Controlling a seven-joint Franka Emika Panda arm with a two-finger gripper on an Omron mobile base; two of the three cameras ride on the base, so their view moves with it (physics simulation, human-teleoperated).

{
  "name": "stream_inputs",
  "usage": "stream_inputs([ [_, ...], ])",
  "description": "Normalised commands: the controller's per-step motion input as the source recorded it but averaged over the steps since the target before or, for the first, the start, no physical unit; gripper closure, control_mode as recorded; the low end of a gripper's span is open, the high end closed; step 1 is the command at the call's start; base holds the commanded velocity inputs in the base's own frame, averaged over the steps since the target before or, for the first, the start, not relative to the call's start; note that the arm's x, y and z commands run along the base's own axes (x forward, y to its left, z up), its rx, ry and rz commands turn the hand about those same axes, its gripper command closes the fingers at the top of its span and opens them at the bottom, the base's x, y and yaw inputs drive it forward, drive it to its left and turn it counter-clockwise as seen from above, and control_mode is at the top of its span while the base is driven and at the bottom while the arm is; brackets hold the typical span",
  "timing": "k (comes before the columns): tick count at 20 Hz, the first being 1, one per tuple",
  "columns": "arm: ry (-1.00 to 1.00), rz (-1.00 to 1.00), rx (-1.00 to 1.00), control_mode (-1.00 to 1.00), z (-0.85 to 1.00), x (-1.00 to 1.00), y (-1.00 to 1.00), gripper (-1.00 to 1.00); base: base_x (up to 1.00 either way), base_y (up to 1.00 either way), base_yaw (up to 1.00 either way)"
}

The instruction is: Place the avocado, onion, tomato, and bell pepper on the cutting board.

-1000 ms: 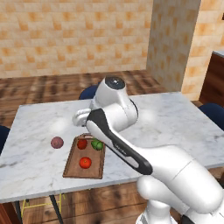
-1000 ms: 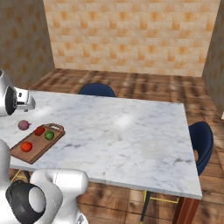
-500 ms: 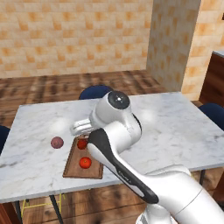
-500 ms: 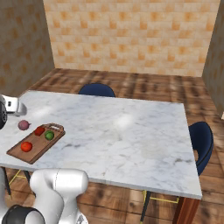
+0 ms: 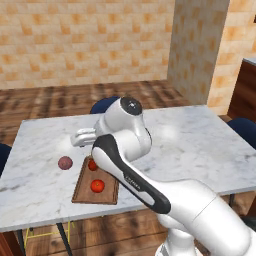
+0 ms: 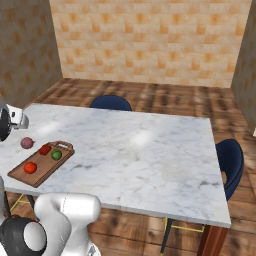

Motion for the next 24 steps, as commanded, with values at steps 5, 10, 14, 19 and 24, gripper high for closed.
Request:
stream_inputs([
  [5, 0.08, 0.00, -0.04, -1.00, 0.00, 0.27, 0.17, -1.00, 0.00, 0.00, 0.00],
  [10, 0.04, 0.00, -0.11, -1.00, 0.00, 0.31, 0.24, -1.00, 0.00, 0.00, 0.00],
  [14, 0.04, 0.00, -0.08, -1.00, 0.00, 0.30, 0.21, -1.00, 0.00, 0.00, 0.00],
  [19, 0.05, 0.00, 0.00, -1.00, -0.08, 0.32, 0.14, -1.00, 0.00, 0.00, 0.00],
  [24, 0.06, 0.00, -0.01, -1.00, -0.27, 0.34, 0.19, -1.00, 0.00, 0.00, 0.00],
])
